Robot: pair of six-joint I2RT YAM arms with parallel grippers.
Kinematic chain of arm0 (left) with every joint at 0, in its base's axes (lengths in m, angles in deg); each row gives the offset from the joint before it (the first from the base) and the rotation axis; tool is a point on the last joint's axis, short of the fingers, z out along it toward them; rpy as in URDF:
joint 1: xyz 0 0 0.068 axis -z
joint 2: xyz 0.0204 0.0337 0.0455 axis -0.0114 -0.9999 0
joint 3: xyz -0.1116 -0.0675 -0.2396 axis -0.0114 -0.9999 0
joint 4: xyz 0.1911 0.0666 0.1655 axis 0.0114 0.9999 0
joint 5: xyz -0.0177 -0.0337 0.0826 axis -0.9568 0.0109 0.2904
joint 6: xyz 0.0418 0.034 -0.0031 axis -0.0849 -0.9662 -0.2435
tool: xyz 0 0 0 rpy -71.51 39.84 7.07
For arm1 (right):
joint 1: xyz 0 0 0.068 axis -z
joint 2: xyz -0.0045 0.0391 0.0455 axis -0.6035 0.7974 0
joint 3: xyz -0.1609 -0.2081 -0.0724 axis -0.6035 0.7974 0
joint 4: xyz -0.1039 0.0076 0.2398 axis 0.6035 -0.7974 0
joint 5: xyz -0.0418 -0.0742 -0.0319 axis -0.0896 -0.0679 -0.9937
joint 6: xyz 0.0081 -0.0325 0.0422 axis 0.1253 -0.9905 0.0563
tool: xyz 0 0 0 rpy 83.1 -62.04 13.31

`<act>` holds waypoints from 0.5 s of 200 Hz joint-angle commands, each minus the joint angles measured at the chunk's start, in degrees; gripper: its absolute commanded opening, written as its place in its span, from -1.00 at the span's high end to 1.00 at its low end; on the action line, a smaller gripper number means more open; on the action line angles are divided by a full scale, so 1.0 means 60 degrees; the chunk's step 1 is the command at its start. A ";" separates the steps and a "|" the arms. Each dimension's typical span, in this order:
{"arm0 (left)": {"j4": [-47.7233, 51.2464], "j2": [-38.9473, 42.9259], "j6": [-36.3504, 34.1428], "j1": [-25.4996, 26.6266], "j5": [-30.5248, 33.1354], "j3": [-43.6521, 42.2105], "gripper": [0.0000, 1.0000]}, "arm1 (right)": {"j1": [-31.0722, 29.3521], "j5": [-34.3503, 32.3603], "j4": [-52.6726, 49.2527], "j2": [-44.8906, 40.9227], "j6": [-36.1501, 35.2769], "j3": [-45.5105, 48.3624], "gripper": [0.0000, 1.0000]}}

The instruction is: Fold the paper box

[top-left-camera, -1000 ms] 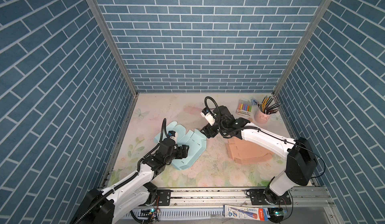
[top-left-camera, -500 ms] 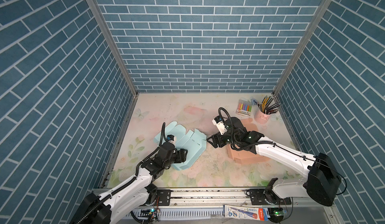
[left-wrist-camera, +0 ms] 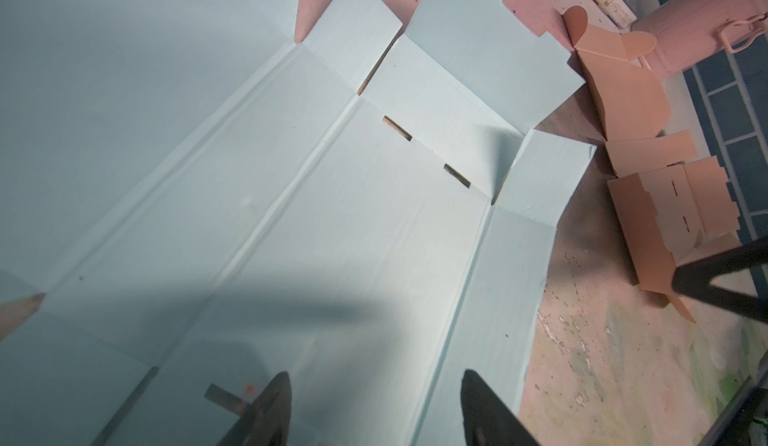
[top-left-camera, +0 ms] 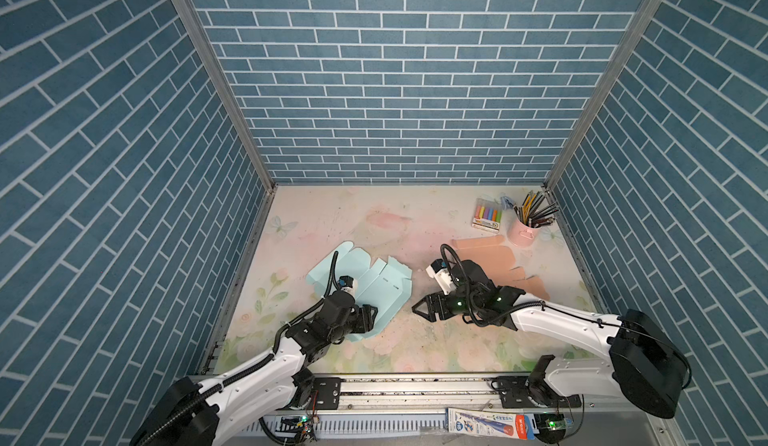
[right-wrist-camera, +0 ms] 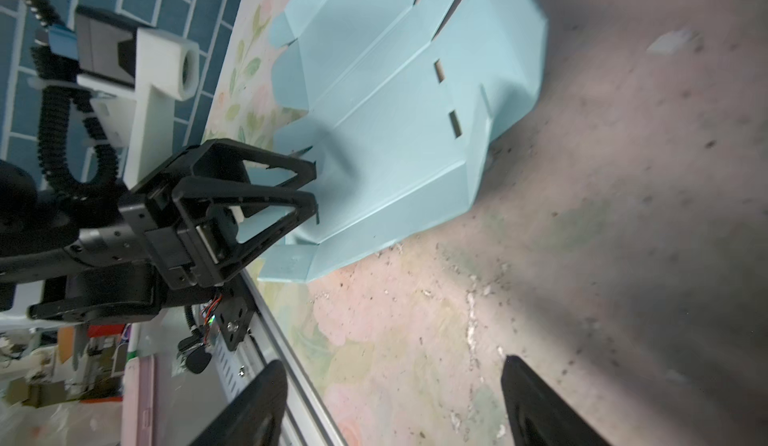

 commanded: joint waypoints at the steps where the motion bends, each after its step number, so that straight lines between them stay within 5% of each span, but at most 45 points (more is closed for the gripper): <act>1: -0.0329 -0.0112 0.0328 0.0256 0.0292 -0.0182 -0.19 | -0.0229 0.0310 0.1746 0.0217 0.1426 0.0447 -0.63; 41: -0.0415 -0.0278 0.0395 0.0537 0.0423 -0.0168 0.01 | -0.0288 0.0339 0.4441 0.1114 0.2688 0.1201 -0.53; 100: -0.0583 -0.0302 0.0476 0.0646 0.0483 -0.0272 0.27 | -0.0319 0.0184 0.6220 0.2645 0.3501 0.1162 -0.45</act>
